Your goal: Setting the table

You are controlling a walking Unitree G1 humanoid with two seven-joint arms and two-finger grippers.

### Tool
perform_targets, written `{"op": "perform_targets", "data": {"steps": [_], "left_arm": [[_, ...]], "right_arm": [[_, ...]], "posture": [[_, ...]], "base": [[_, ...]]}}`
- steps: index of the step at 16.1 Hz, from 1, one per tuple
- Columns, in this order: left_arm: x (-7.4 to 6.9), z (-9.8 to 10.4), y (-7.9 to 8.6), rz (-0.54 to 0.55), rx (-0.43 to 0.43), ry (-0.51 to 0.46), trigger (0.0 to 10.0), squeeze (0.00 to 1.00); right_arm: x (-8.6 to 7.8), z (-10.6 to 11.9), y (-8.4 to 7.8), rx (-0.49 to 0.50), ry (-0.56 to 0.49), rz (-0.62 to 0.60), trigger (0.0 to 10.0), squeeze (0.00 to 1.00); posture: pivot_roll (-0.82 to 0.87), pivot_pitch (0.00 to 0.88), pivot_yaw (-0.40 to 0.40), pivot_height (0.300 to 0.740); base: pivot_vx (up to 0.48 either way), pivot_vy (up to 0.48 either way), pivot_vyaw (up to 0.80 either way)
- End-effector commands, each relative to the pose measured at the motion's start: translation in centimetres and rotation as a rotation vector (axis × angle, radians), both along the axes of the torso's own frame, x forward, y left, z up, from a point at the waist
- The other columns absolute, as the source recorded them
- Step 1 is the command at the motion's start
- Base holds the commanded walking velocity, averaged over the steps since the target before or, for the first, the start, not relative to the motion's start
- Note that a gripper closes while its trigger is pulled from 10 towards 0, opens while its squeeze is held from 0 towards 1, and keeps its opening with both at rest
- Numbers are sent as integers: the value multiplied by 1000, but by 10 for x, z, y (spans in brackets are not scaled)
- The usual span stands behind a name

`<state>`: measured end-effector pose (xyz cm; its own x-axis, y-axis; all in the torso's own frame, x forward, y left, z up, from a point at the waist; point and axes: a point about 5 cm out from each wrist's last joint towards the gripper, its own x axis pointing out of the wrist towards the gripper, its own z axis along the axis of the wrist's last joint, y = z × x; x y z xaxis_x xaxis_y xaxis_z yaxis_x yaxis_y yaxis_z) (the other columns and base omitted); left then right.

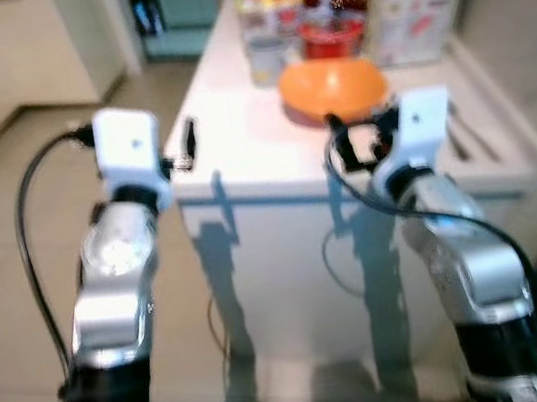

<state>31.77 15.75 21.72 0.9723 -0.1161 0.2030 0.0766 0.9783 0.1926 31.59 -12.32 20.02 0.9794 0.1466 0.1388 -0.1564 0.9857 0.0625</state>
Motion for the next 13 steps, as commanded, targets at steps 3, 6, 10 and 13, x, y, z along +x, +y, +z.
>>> {"op": "perform_targets", "data": {"steps": [3,6,10,13], "left_arm": [[0,0,-13,-43,4,-3,10000,0],[0,1,-13,-47,3,-2,10000,0],[-11,-7,-33,-243,40,16,10000,0],[-18,-9,-44,-360,44,17,10000,0]], "right_arm": [[1,4,-18,-6,-15,-62,10000,0],[3,6,-22,-14,-19,-76,10000,0],[10,22,-44,26,-7,-151,10000,1000],[19,34,-63,31,20,-206,10000,1000]], "posture": [[25,0,7,740],[23,0,6,740],[17,0,6,740],[14,0,6,740]], "base": [[398,0,0],[396,0,0],[197,0,0],[0,0,0]]}}
